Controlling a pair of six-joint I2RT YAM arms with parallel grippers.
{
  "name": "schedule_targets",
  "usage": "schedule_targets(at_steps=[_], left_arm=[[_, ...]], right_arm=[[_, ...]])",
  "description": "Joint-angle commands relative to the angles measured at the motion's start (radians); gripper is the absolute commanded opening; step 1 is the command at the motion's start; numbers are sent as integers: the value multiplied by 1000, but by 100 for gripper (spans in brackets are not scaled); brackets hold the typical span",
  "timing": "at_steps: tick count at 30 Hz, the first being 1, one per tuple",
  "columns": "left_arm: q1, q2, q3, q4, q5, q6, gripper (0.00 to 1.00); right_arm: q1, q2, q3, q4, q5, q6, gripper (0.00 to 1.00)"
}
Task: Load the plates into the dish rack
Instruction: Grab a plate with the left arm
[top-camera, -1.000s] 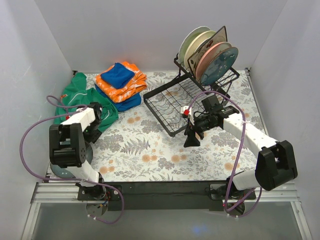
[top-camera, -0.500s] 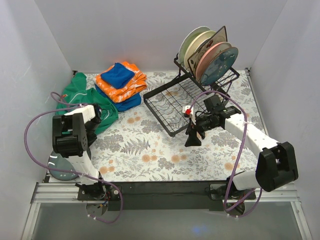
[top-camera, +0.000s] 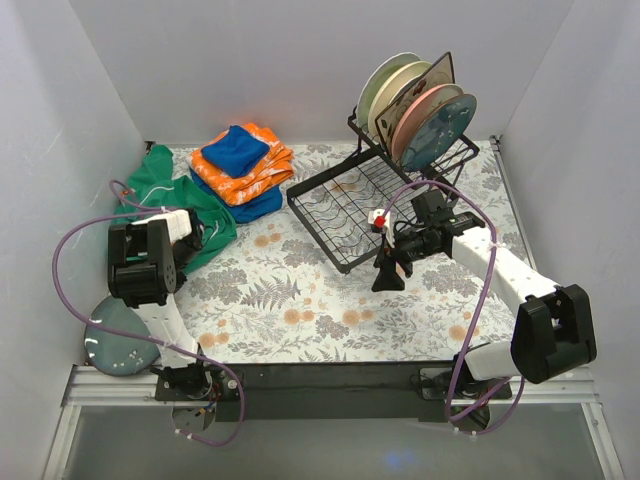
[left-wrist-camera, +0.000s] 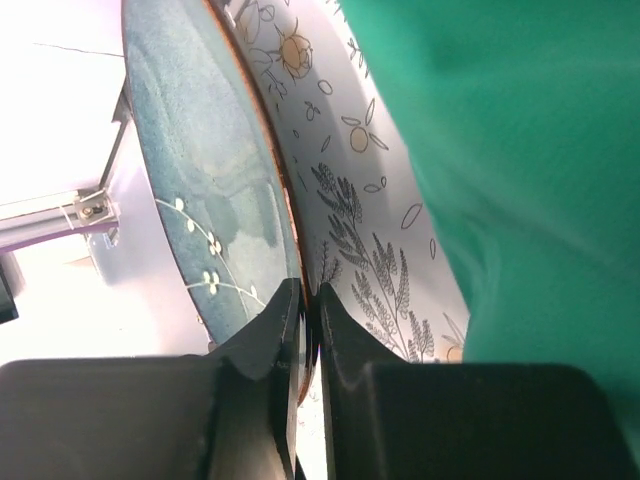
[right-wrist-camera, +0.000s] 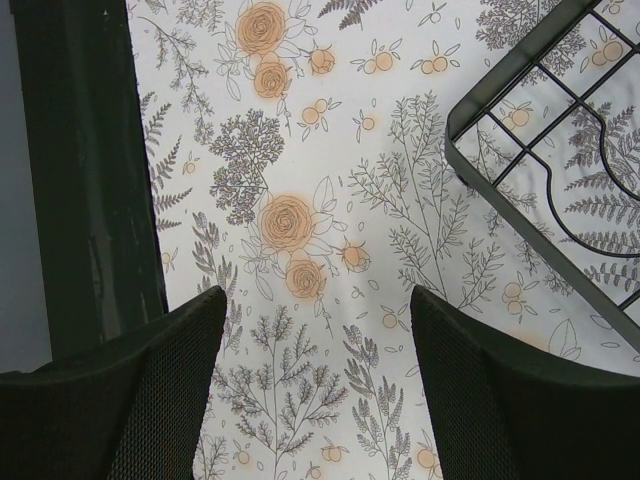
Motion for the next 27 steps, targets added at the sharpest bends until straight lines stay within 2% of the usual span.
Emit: schedule_targets(at_steps=[1, 6, 10, 20, 27], left_arm=[[10, -87, 24, 95, 37, -39, 0], [-16, -127, 64, 52, 39, -56, 0], [-87, -148, 119, 20, 64, -82, 0], [-413, -4, 349, -195, 41, -295, 0], [-567, 13, 380, -193, 82, -329, 0]], right_arm=[[-9, -21, -3, -1, -14, -18, 80], [-9, -19, -3, -1, -13, -18, 80], [-10, -16, -3, 1, -11, -18, 80], [-13, -10, -5, 4, 3, -18, 80], [-17, -9, -6, 5, 9, -18, 80]])
